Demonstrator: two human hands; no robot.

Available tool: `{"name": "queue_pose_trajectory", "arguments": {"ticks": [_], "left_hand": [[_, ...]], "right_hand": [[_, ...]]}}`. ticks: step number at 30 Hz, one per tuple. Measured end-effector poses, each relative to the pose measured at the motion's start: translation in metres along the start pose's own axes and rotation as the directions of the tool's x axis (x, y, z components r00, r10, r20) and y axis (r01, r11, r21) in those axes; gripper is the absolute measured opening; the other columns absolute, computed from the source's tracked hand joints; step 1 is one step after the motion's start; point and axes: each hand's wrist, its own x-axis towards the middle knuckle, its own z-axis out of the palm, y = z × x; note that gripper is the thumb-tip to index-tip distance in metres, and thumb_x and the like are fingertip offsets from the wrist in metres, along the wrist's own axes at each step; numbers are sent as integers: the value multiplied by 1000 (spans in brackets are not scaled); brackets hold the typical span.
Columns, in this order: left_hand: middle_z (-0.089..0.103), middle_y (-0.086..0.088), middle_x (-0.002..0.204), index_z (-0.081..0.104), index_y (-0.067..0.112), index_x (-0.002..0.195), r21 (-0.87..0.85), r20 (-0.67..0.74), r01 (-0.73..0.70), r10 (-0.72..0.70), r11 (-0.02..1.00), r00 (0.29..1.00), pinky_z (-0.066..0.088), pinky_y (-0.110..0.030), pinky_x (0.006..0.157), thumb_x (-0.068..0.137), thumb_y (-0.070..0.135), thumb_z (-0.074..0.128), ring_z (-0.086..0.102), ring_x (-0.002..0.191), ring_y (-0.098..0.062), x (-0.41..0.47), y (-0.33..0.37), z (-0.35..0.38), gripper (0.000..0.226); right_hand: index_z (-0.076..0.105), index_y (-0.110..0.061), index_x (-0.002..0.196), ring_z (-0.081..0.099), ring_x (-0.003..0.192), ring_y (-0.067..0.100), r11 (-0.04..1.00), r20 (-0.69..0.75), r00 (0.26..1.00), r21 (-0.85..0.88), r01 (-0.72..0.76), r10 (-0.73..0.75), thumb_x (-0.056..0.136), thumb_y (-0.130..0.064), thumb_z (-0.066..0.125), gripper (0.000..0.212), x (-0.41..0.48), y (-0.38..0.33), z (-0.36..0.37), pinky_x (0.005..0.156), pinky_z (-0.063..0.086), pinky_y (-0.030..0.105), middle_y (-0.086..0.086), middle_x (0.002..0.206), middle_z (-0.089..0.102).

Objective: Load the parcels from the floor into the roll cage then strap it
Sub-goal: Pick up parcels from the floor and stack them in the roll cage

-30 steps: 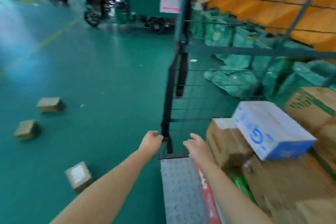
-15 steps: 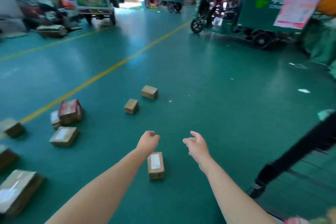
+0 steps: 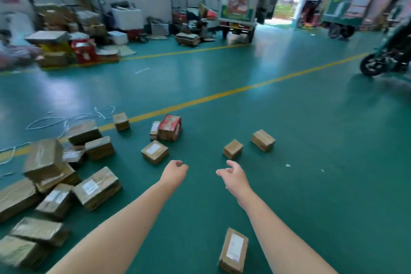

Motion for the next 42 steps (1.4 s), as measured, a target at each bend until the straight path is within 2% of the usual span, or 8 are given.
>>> {"name": "queue_pose_trajectory", "arguments": {"ticks": [4,18,23,26,29,34,38,42], "left_hand": [[56,-10,129,46,12,139,-27,-81,38,-40,999,996,46,-35,95,95,24,52,56,111,-27,42,31,-1,46],[56,-7,104,44,12,140,-130,-147,108,-127,986,981,39,-25,65,97,21,48,47,75,-16,250,120,-26,44],[60,-10,109,47,13,137,-154,-139,107,-129,982,982,44,-30,72,96,24,51,53,81,-23,364,166,-57,43],[60,-18,126,49,10,136,-133,-155,107,-128,985,980,48,-43,96,98,21,49,59,113,-35,429,197,-83,40],[58,-6,115,47,12,138,-109,-178,107,-126,988,976,50,-33,85,100,24,47,59,89,-16,485,220,-103,40],[56,-2,108,46,8,138,-96,-160,135,-149,986,976,52,-35,89,98,21,51,60,91,-16,556,244,-120,42],[55,-3,117,44,9,140,-33,-160,131,-135,991,978,42,-23,66,99,20,49,49,77,-3,631,268,-140,42],[49,-6,142,40,9,143,-35,-165,141,-145,989,976,47,-30,85,99,21,50,57,94,-8,719,292,-163,47]], "right_hand": [[36,-18,149,55,115,22,998,104,994,-53,14,-8,92,-28,62,64,64,-36,-7,106,45,43,5,133,51],[33,-19,151,51,120,21,983,252,965,-143,116,-77,94,-29,61,65,300,-157,38,101,42,36,7,140,48],[34,-18,151,54,120,25,985,234,971,-152,81,-44,92,-29,62,66,406,-214,70,104,45,42,7,139,49],[34,-18,151,55,120,25,986,236,971,-151,70,-33,92,-30,62,67,463,-252,90,103,46,41,6,138,50],[33,-17,151,51,120,21,988,237,971,-144,63,-27,93,-28,62,66,512,-281,107,98,41,34,7,139,49],[31,-16,152,47,127,22,991,260,966,-130,24,10,94,-27,61,67,577,-311,133,97,36,31,9,143,46],[30,-13,153,50,120,21,993,273,962,-117,17,16,95,-28,60,67,652,-344,166,95,37,31,8,139,48],[29,-14,153,48,102,16,995,293,956,-98,11,18,96,-26,59,65,739,-380,200,87,37,30,10,142,46]]}}
